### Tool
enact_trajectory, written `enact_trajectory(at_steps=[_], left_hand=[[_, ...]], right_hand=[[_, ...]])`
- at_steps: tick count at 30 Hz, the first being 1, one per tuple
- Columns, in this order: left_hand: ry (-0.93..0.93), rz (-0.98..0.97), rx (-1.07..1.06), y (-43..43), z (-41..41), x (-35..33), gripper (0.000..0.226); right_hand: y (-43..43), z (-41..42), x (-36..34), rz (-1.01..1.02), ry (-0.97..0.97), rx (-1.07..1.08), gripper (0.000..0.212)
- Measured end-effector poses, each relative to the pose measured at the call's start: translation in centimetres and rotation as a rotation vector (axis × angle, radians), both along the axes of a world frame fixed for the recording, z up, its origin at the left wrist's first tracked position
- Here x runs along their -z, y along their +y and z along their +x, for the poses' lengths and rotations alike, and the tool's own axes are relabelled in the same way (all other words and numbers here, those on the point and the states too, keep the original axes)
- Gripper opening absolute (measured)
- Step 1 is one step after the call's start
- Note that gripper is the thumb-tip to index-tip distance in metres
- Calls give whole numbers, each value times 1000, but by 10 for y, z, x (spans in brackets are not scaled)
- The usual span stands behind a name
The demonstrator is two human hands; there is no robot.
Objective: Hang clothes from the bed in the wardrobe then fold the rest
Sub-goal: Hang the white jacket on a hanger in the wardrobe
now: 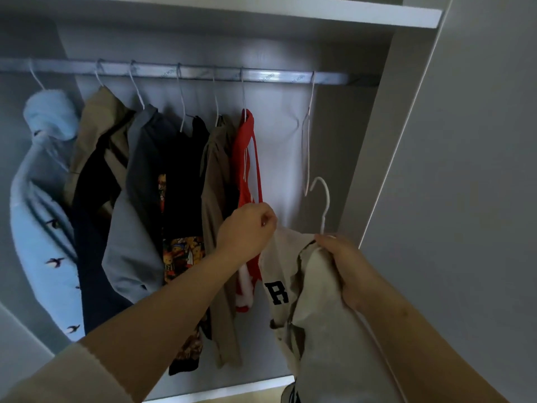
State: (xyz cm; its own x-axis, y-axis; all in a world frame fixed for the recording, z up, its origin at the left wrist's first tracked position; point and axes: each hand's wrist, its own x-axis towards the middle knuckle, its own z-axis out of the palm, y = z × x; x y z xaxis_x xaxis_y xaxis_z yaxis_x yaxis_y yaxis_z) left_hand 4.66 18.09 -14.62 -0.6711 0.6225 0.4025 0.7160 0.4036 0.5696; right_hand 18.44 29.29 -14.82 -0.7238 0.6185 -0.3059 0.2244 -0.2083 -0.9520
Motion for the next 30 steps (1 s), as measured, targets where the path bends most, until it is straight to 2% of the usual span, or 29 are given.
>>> enact_trajectory(at_steps=[8, 13, 17, 19, 22, 26, 30], left_hand=[[6, 68, -88, 24, -97, -26, 17], [46, 66, -51, 37, -150, -46, 20], [54, -51, -27, 54, -182, -58, 27], [-31, -85, -51, 62, -195, -63, 29], [-188, -12, -89, 66, -215, -67, 33], [-451, -16, 126, 61, -227, -65, 30], [-625, 2, 194, 58, -236, -65, 29]], right_hand=[[11, -69, -17, -288, 52, -10, 28], [17, -128, -44, -337, 204, -32, 24], [29, -177, -75, -304, 270, 28, 21], [38, -198, -90, -272, 279, 82, 19], [51, -223, -112, -235, 304, 109, 17], [64, -256, -145, -155, 364, 83, 17], [79, -290, -167, -25, 331, 75, 21]])
